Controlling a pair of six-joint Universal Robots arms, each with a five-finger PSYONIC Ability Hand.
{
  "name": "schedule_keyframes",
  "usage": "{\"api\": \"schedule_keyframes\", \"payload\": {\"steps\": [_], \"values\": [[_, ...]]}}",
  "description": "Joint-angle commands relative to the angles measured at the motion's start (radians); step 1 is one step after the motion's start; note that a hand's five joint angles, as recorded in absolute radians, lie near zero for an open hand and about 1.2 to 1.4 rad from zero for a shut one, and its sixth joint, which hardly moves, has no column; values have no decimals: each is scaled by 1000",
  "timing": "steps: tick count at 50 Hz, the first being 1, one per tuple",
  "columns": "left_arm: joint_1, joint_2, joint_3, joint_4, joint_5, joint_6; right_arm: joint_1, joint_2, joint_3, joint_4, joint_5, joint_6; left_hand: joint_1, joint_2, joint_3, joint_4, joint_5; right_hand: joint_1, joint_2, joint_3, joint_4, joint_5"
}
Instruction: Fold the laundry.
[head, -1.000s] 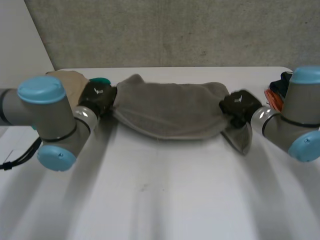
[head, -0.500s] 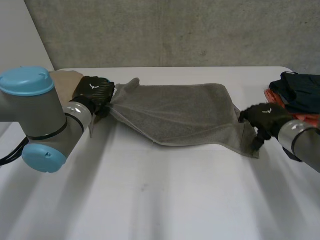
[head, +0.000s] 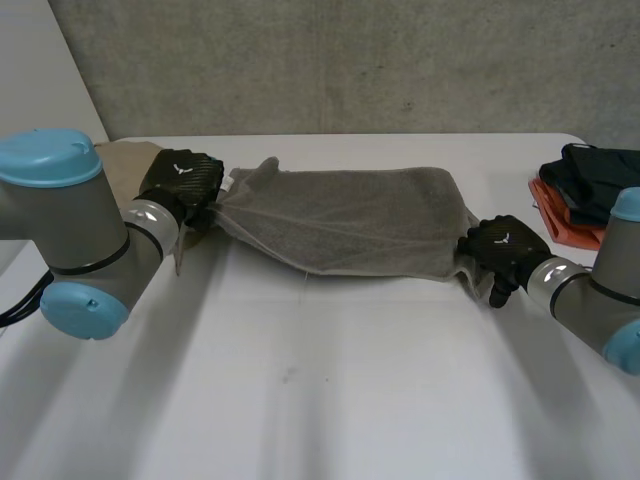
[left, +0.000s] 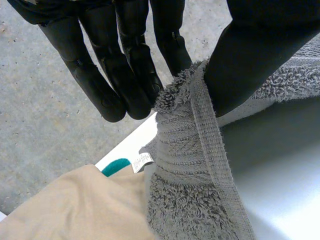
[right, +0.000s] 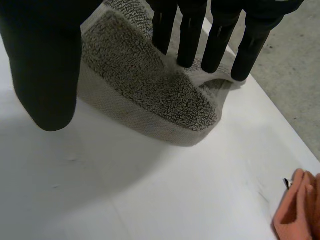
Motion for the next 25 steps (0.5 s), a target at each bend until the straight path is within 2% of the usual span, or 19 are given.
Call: {"api": "schedule_keyframes", "payload": {"steps": [1, 6, 9, 11, 16, 20, 25], "values": [[1, -5, 4, 0, 0, 0, 14, 70, -117, 62, 2, 9, 242, 201, 206, 199, 258, 194, 218, 201, 201, 186], [3, -8, 6, 0, 0, 0, 28, 80, -147, 60, -3, 44, 242, 201, 206, 199, 258, 365, 388, 372, 371, 357], [3, -8, 4, 0, -1, 5, 38, 87, -162, 59, -3, 67, 242, 201, 206, 199, 258, 651, 675, 659, 658, 643], [3, -8, 4, -2, -5, 6, 43, 93, -176, 57, 0, 87, 242, 201, 206, 199, 258, 962, 986, 970, 969, 954], [6, 16, -6, -54, -20, 20, 31, 65, -194, 94, 0, 136, 242, 201, 206, 199, 258, 964, 988, 971, 970, 956], [8, 76, -48, -155, -34, 54, -27, -19, -200, 226, -8, 152, 242, 201, 206, 199, 258, 964, 988, 971, 970, 956], [9, 160, -121, -314, -38, 160, -106, -91, -196, 512, -2, -9, 242, 201, 206, 199, 258, 964, 988, 971, 970, 956]]}}
